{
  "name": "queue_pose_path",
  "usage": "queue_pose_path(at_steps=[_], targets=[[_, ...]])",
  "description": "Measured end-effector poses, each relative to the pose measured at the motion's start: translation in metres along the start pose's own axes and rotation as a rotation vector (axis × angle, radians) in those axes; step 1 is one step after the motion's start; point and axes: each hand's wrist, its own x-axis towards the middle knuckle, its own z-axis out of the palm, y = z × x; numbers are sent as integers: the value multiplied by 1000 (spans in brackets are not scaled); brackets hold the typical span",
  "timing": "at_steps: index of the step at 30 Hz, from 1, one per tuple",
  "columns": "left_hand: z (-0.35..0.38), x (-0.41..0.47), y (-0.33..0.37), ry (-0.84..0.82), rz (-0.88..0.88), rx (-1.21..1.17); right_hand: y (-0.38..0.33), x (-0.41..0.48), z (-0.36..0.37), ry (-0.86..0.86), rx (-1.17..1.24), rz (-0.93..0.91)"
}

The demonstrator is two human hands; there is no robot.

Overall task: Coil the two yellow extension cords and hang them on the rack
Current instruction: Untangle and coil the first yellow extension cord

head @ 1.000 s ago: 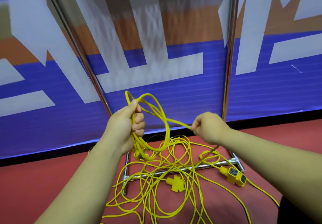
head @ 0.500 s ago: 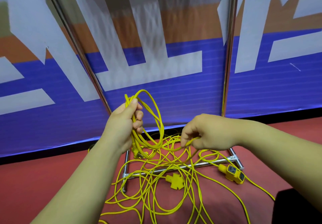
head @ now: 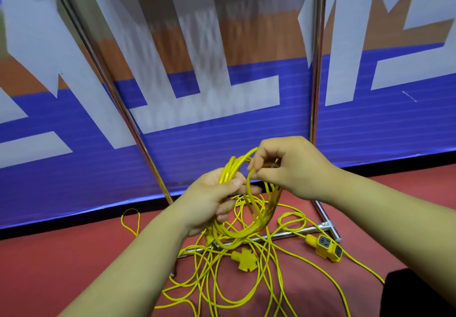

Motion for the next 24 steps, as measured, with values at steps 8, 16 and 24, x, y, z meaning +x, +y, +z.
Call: queue_pose_path(at_steps=[8, 16, 24], targets=[[-13, -3, 19, 51, 165, 72, 8, 3, -11, -316, 426, 246], [-44, -16, 43, 261, 286, -222, 34, -1, 16, -588, 370, 219], [-78, -31, 45, 313, 300, -416, 68, 0, 39, -357, 341, 398]])
